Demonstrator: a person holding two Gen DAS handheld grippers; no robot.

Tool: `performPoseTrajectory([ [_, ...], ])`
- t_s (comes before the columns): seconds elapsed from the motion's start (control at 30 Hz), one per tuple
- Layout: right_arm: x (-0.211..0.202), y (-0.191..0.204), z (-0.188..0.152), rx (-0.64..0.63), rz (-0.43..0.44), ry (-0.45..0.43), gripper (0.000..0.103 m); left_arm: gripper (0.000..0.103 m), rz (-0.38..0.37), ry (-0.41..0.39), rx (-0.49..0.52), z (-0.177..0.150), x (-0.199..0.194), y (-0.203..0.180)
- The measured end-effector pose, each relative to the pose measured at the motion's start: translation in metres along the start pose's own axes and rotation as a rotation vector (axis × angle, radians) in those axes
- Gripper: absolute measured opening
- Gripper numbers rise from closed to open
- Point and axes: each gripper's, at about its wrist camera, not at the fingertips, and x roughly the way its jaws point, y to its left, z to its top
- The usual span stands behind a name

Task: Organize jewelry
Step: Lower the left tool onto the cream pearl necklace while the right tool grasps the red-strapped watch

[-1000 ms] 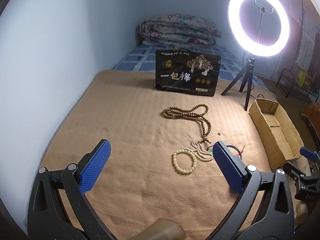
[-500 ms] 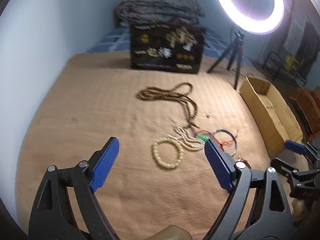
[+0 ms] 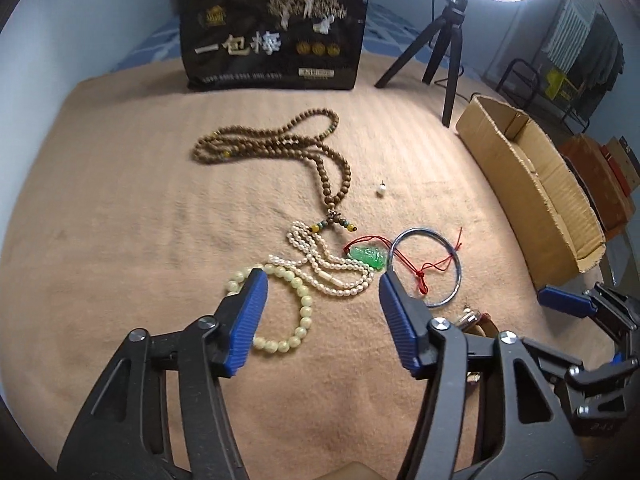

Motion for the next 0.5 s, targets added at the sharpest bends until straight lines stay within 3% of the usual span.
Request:
performPoseTrajectory([
  [0.27, 0.011, 0.004, 0.002, -0.013, 0.001, 0.016, 0.067, 0.045, 0.001, 0.061, 0.038, 0.010, 0.033, -0.004],
  [0.5, 0.016, 0.002, 0.006, -0.011, 0.011, 0.029, 0.066, 0.042, 0.017, 0.086, 0.047, 0.014, 0.050, -0.004],
])
